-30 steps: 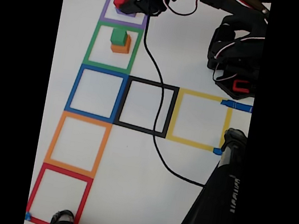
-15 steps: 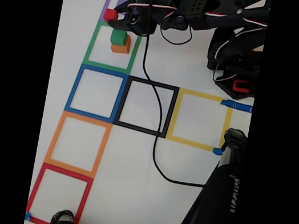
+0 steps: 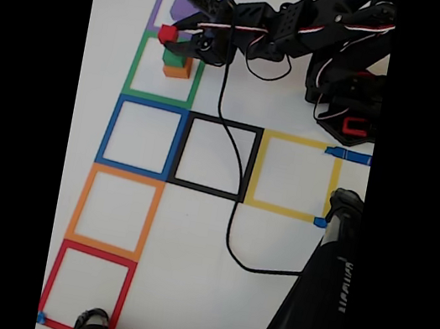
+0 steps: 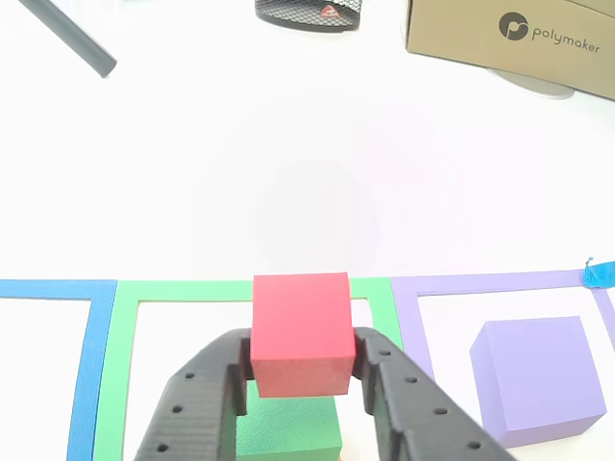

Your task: Tower of hanoi

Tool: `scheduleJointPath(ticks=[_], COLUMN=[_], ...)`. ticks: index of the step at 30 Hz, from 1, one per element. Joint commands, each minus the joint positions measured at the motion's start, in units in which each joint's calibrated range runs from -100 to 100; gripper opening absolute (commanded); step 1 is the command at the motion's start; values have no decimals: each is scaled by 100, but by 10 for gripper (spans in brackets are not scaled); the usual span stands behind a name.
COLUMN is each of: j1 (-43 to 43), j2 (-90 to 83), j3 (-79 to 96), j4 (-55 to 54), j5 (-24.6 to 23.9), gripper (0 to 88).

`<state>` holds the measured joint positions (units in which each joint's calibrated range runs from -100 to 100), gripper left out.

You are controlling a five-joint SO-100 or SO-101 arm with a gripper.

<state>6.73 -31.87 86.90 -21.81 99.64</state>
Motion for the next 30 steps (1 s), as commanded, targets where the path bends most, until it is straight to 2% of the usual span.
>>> scheduleJointPath(ticks=[1,30], j1=[-2,-50], j2=[220,1100], j3=[-35,183], j4=[-435,-1415], j5=[36,36], gripper=[26,29])
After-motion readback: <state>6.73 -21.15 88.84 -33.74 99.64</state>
